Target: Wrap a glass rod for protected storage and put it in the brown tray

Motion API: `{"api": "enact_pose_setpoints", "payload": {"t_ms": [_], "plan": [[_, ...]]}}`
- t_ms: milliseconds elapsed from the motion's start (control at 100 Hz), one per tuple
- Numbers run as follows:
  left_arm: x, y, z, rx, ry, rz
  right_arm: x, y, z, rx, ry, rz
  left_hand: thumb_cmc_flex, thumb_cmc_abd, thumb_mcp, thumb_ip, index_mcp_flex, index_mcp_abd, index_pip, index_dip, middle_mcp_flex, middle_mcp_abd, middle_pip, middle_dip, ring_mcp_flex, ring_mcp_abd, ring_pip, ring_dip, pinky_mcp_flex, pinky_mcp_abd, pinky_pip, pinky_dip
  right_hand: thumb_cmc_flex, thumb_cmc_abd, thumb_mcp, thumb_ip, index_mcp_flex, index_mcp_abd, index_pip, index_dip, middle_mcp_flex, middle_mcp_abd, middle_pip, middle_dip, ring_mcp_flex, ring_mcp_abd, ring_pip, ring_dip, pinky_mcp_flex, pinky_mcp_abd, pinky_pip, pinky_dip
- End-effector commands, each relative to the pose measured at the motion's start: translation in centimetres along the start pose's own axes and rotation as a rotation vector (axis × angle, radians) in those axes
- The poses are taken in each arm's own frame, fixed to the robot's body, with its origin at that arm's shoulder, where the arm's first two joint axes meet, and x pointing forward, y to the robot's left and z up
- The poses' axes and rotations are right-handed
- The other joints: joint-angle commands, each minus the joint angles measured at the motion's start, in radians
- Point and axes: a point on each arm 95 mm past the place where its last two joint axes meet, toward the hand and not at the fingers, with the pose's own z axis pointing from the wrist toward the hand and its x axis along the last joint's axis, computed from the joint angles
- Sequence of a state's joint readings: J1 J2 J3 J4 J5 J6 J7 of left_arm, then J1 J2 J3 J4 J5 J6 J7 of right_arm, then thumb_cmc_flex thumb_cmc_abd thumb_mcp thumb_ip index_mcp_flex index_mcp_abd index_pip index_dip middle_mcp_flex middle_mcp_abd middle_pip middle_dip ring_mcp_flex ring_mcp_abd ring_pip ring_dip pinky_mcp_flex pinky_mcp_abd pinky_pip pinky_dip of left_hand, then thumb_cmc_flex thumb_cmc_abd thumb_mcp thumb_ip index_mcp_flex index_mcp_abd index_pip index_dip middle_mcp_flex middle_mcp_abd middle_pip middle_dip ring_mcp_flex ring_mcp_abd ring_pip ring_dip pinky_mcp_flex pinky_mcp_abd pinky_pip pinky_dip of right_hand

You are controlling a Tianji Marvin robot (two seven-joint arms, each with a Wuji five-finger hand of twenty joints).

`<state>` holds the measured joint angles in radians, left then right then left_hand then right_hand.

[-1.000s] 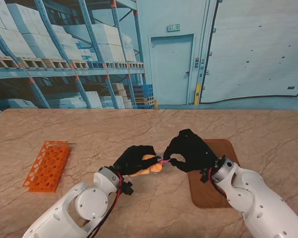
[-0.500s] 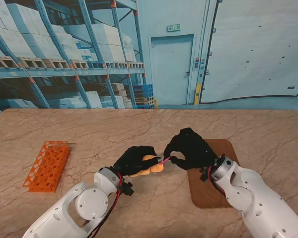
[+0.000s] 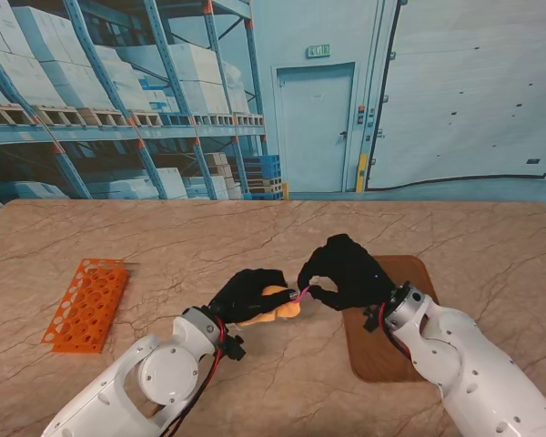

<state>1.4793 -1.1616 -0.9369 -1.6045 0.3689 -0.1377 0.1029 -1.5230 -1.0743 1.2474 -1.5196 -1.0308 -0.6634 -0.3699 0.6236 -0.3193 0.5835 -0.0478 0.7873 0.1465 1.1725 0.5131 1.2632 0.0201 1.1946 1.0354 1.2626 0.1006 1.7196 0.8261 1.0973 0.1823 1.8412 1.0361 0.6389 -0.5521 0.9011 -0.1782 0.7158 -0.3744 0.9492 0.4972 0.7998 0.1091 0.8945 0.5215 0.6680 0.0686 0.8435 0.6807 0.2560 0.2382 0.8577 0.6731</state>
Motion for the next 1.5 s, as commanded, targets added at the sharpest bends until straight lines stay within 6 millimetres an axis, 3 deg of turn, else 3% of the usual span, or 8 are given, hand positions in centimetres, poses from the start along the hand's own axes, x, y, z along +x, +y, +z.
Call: {"api": "enact_pose_setpoints", "payload": {"t_ms": [0, 400, 760, 870, 1000, 1150, 1280, 1490], "plan": [[0.26, 0.26, -0.13, -0.006, 0.001, -0.009, 0.28, -0.03, 0.30, -0.003, 0.011, 0.005, 0.030, -0.029, 0.072, 0.043, 0.018, 0.014, 0.013, 0.000, 0.088, -0.088, 0.100, 0.017, 0.008, -0.021, 0.122, 0.010, 0.018, -0.056, 0.253, 0.034, -0.017, 0.041, -0.002, 0.010, -0.015, -0.040, 0.036, -0.007, -0.031, -0.002, -0.010, -0.011, -0.021, -0.035, -0.005, -0.005, -0.010, 0.013, 0.010, -0.009], [0.26, 0.35, -0.15, -0.010, -0.003, -0.009, 0.31, -0.06, 0.64, -0.018, 0.002, 0.021, 0.031, -0.031, 0.073, 0.042, 0.017, 0.012, 0.011, 0.002, 0.087, -0.088, 0.098, 0.017, 0.008, -0.021, 0.122, 0.010, 0.018, -0.056, 0.253, 0.034, -0.103, 0.050, -0.033, 0.017, -0.063, 0.006, 0.029, -0.031, -0.045, 0.004, -0.018, -0.012, -0.031, -0.029, -0.006, -0.003, -0.016, 0.015, 0.008, -0.007], [0.23, 0.38, -0.15, -0.014, -0.003, -0.016, 0.12, -0.29, 0.86, -0.018, -0.062, 0.016, 0.032, -0.027, 0.070, 0.039, 0.011, 0.009, 0.009, 0.007, 0.085, -0.086, 0.096, 0.018, 0.008, -0.021, 0.122, 0.010, 0.018, -0.056, 0.253, 0.033, -0.152, 0.047, -0.070, 0.036, -0.186, 0.078, 0.038, -0.017, -0.096, 0.021, -0.019, -0.011, -0.058, -0.016, 0.004, 0.004, -0.027, 0.018, 0.017, 0.000], [0.22, 0.37, -0.14, -0.013, -0.003, -0.016, 0.13, -0.33, 0.91, -0.021, -0.075, 0.015, 0.032, -0.026, 0.069, 0.039, 0.009, 0.008, 0.008, 0.007, 0.085, -0.086, 0.096, 0.018, 0.008, -0.021, 0.122, 0.010, 0.018, -0.057, 0.253, 0.033, -0.159, 0.035, -0.078, 0.036, -0.202, 0.063, 0.096, 0.037, -0.102, 0.022, -0.011, -0.011, -0.061, -0.011, 0.010, 0.004, -0.028, 0.020, 0.025, 0.000], [0.19, 0.36, -0.14, -0.013, -0.004, -0.015, 0.13, -0.38, 0.97, -0.018, -0.087, 0.021, 0.033, -0.027, 0.068, 0.039, 0.010, 0.008, 0.008, 0.008, 0.084, -0.086, 0.096, 0.018, 0.008, -0.021, 0.122, 0.010, 0.018, -0.058, 0.253, 0.032, -0.189, 0.010, -0.075, 0.036, -0.209, 0.034, 0.224, 0.178, -0.104, 0.015, 0.022, 0.004, -0.055, -0.014, 0.019, 0.002, -0.028, 0.020, 0.033, -0.006], [0.18, 0.36, -0.13, -0.012, -0.005, -0.016, 0.13, -0.42, 1.09, -0.015, -0.092, 0.043, 0.032, -0.025, 0.067, 0.038, 0.009, 0.007, 0.007, 0.008, 0.083, -0.085, 0.095, 0.019, 0.008, -0.021, 0.122, 0.010, 0.018, -0.058, 0.253, 0.031, -0.182, 0.007, -0.063, 0.028, -0.106, 0.000, 0.298, 0.290, -0.081, 0.010, 0.034, 0.015, -0.040, -0.014, 0.021, 0.000, -0.023, 0.021, 0.038, -0.012], [0.17, 0.36, -0.15, -0.011, -0.006, -0.018, 0.19, -0.50, 1.13, 0.005, -0.082, 0.080, 0.034, -0.024, 0.066, 0.037, 0.005, 0.007, 0.006, 0.008, 0.080, -0.083, 0.093, 0.019, 0.008, -0.021, 0.122, 0.010, 0.018, -0.057, 0.253, 0.031, -0.168, 0.002, -0.049, 0.018, -0.006, -0.001, 0.234, 0.226, -0.077, 0.009, 0.032, 0.017, -0.035, -0.014, 0.017, -0.002, -0.023, 0.022, 0.037, -0.017], [0.20, 0.35, -0.14, 0.000, -0.011, -0.028, 0.37, -0.69, 1.09, 0.046, -0.076, 0.161, 0.041, -0.020, 0.059, 0.031, -0.008, 0.004, -0.002, 0.004, 0.072, -0.081, 0.090, 0.020, 0.007, -0.021, 0.121, 0.009, 0.018, -0.059, 0.253, 0.027, -0.144, 0.017, -0.041, 0.008, 0.098, 0.050, 0.137, 0.042, -0.058, 0.009, -0.014, 0.000, -0.032, -0.019, 0.000, -0.007, -0.024, 0.018, 0.024, -0.023]]}}
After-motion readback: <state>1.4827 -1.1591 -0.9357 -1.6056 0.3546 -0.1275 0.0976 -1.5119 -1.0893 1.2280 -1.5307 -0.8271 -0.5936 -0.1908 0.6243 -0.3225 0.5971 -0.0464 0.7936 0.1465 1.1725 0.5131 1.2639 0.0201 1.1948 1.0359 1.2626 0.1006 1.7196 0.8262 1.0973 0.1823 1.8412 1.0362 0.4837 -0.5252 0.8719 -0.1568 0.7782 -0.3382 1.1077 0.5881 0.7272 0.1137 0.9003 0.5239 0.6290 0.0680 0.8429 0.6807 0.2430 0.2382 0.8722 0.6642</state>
